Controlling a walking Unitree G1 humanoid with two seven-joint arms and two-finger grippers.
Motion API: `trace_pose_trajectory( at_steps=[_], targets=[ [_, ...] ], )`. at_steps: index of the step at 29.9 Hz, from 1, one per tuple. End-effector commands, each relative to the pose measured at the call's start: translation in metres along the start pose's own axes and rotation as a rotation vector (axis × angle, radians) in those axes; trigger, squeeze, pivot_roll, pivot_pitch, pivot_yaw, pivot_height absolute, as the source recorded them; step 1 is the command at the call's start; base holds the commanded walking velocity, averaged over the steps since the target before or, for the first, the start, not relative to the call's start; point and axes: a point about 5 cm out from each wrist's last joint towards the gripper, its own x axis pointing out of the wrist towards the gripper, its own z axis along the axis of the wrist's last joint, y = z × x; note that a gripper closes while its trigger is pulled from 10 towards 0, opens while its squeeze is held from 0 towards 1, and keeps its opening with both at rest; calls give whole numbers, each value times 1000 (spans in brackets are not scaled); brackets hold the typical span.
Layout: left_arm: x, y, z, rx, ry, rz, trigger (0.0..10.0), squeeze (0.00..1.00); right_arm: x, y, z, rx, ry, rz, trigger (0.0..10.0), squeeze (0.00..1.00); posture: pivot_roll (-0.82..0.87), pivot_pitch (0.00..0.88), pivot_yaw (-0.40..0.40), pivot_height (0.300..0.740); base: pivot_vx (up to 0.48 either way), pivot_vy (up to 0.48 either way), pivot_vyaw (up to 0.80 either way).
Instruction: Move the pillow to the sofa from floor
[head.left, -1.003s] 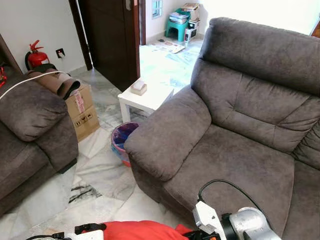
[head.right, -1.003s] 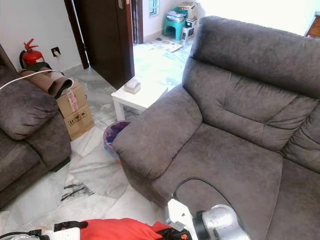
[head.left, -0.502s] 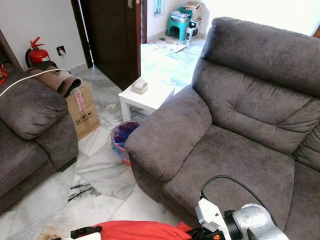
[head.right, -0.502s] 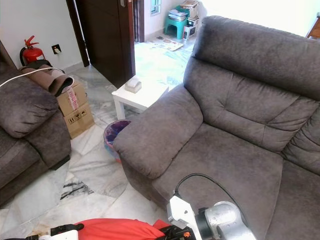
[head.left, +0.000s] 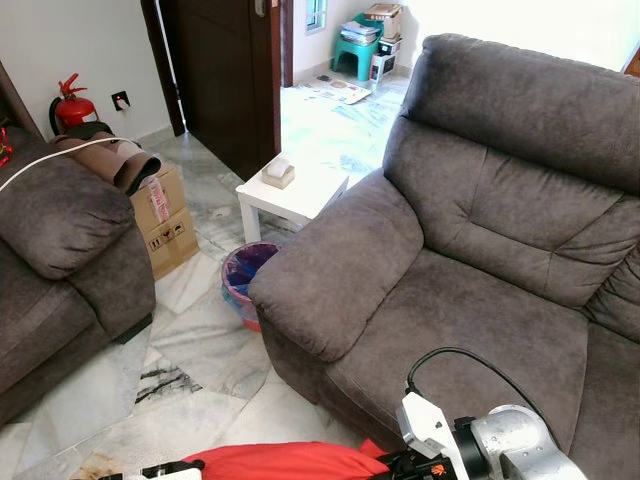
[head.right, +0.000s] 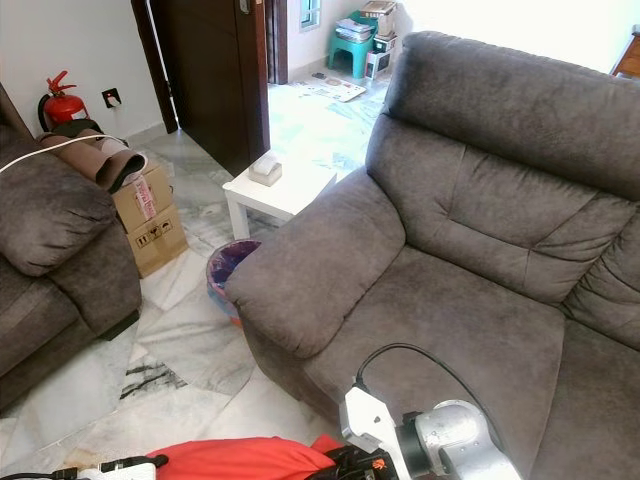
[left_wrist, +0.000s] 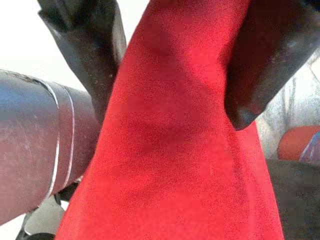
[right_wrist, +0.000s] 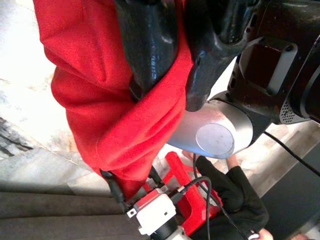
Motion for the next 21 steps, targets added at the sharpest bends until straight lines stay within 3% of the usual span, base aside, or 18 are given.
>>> trace_pose_trajectory(
  at_steps=[1,6,21],
  targets=[
    [-3,-9,-10,1,65,-68,0,0,-8,-3,18,-72,-78,-14,10000,0,78,108,-44,740,0,0,0],
    [-2,-9,-12,40,93,-63,0,0,-7,-3,17,-69,-79,-14,10000,0,80,108,-44,740,0,0,0],
    [2,1,-9,32,98,11,0,0,-2,-3,14,-62,-80,-19,10000,0,78,93,-36,740,0,0,0]
  ],
)
